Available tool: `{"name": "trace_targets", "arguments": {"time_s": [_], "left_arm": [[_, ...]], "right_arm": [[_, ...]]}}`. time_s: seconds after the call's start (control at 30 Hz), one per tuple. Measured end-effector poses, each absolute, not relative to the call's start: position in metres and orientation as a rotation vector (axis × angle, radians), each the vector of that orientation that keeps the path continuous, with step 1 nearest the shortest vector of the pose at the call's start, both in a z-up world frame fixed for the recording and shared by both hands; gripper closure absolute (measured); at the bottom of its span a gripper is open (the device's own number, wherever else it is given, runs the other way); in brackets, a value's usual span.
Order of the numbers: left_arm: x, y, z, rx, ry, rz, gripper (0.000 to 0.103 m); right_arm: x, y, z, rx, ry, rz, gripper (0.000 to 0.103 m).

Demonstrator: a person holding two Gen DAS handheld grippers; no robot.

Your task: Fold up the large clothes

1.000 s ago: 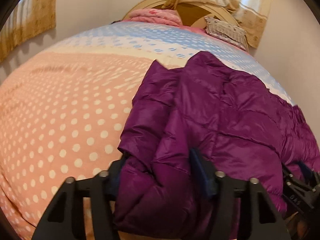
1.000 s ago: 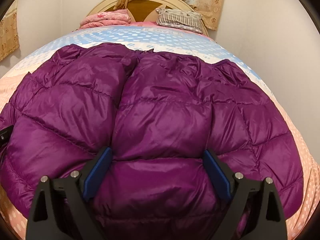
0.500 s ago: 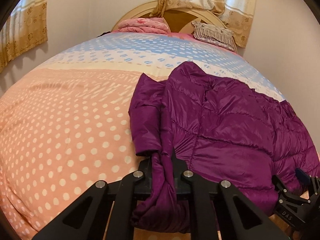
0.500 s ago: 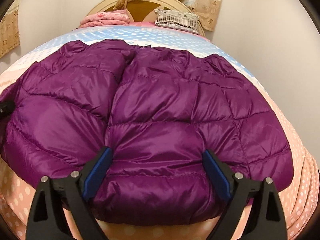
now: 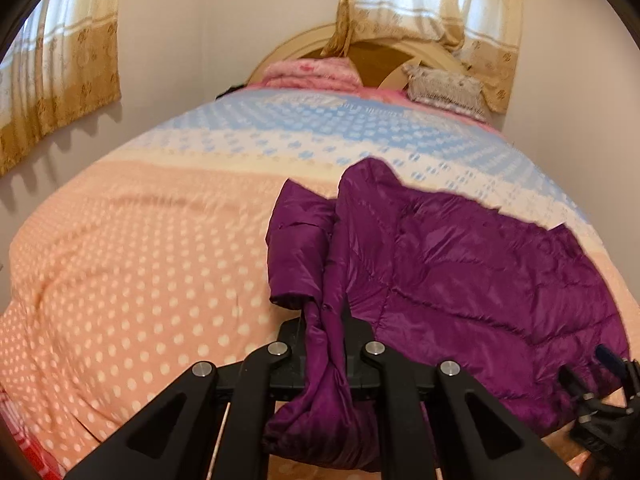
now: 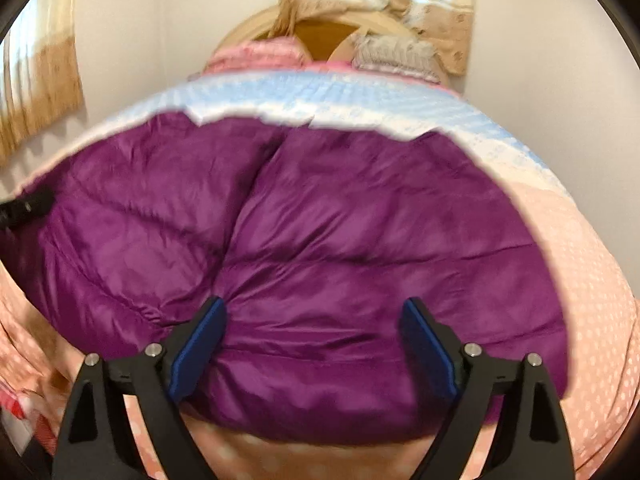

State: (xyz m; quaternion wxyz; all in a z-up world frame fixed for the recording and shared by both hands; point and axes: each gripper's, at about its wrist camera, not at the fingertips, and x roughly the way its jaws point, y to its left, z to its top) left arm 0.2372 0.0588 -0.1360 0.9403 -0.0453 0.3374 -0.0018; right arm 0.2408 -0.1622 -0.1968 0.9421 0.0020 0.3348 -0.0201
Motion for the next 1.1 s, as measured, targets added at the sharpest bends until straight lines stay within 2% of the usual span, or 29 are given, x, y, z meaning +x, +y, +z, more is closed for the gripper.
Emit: {"name": "trace_targets", "arguments": {"time_s": [0.2, 0.37, 0.57, 0.8, 1.1], "left_arm": [[0.233, 0.017, -0.090, -0.029, 0.579, -0.074, 0.096], [0.229, -0.030, -0.060, 0.039, 0.510, -0.170, 0.096], [0.230, -0.106, -0.047, 0.133, 0.465, -0.296, 0.096], [0.223, -0.202, -0.067, 0.285, 0.451, -0.441, 0.096], [0.197, -0.287, -0.141, 0.524, 0.489, -0.517, 0.096]], "right_arm": [[0.213, -0.259, -0.171, 0.050, 0.617, -0.225, 0.009], [0.200, -0.341, -0.187, 0.125, 0.647, -0.403, 0.010], [0.177, -0.389, -0.200, 0.172, 0.689, -0.528, 0.009], [0.152, -0.420, -0.202, 0.220, 0.699, -0.591, 0.009], [0.140, -0.434, -0.210, 0.279, 0.697, -0.580, 0.010]]}}
